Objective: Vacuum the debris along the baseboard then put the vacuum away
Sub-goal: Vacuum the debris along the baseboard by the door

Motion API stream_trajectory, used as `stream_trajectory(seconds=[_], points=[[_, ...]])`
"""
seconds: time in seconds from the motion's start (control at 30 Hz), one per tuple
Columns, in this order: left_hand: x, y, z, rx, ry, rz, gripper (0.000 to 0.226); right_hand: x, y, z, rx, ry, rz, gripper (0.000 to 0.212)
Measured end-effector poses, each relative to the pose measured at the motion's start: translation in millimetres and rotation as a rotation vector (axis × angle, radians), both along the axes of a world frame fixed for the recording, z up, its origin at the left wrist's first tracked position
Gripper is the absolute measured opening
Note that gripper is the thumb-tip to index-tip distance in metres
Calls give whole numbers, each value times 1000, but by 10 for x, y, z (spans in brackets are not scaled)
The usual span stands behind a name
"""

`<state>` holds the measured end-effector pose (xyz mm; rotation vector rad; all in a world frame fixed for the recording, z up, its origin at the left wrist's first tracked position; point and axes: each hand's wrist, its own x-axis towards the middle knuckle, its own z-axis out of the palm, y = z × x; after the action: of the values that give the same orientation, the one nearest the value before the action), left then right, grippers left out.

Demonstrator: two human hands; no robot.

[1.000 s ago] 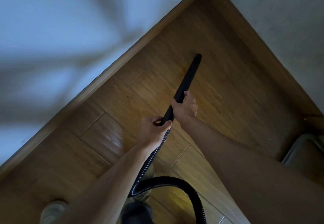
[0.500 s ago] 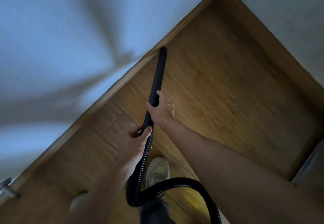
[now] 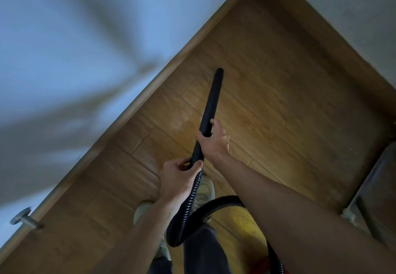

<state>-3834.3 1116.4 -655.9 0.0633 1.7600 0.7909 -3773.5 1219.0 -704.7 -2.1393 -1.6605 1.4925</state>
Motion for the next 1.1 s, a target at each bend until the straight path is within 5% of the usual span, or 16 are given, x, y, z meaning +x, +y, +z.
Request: stream_trajectory(seconds=[0.3,0.5,0.73,1.1], points=[[-184,-428,-34,14,57,-53,36,-122,-418,63,-16,15,-23,34],[-464,-599,5,-19,44,32,16,-477,-545,95,-31,48,63,34],[-667,-743,237,-40,-30,131,20,-739,-694,156,-24,57,176,43],[-606,-1063,321,-110,-76,53,20,-551,-1089,208,-60,48,71,41]])
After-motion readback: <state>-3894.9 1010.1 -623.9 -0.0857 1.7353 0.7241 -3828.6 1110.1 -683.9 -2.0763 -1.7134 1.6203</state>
